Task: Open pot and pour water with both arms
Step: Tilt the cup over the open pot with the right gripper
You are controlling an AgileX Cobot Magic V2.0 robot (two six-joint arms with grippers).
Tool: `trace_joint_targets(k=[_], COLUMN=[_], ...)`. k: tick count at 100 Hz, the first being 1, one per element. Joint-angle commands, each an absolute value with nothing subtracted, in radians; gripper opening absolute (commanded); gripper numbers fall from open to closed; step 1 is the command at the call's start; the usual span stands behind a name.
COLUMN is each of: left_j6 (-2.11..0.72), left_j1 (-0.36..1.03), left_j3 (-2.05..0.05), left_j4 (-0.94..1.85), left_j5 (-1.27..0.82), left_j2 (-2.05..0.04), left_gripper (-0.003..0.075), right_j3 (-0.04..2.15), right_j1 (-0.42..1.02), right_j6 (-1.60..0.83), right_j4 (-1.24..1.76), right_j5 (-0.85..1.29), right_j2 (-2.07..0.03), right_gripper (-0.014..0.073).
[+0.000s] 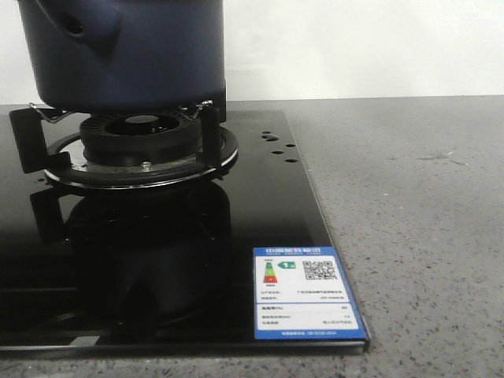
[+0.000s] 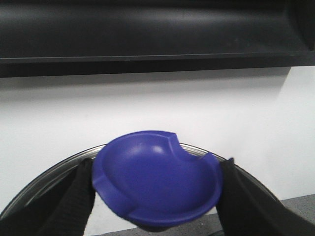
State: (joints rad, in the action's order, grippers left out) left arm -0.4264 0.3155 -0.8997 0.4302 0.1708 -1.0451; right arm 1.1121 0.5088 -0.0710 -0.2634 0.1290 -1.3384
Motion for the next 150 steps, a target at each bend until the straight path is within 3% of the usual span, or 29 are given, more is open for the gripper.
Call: trace_joint_targets(k=[1, 37, 64, 150], left_j6=[-0.424, -0.424, -0.424, -0.424], left_j1=[0.314, 0.314, 0.314, 0.314], left_j3=[-0.938, -0.938, -0.938, -0.938], left_j4=[0.423, 0.423, 0.423, 0.423], left_j5=[0.278, 0.278, 0.278, 0.278], left_j2=[-1.020, -1.020, -1.020, -1.020], left_gripper=[0.0330, 0.0330, 0.0330, 0.0330], right_j3=[1.210, 1.401, 1.428, 1.428], right_j1=[0.529, 0.654, 0.721, 0.733], right_j6=[-0.072, -0.079, -0.079, -0.079], right_j4=[-0.327, -0.688, -0.956, -1.467], right_j5=[0.095, 0.324, 0.425, 0.395], right_j2=[-1.339, -1.456, -1.502, -1.534], right_gripper=[0.0295, 0.0295, 0.0294, 0.0294])
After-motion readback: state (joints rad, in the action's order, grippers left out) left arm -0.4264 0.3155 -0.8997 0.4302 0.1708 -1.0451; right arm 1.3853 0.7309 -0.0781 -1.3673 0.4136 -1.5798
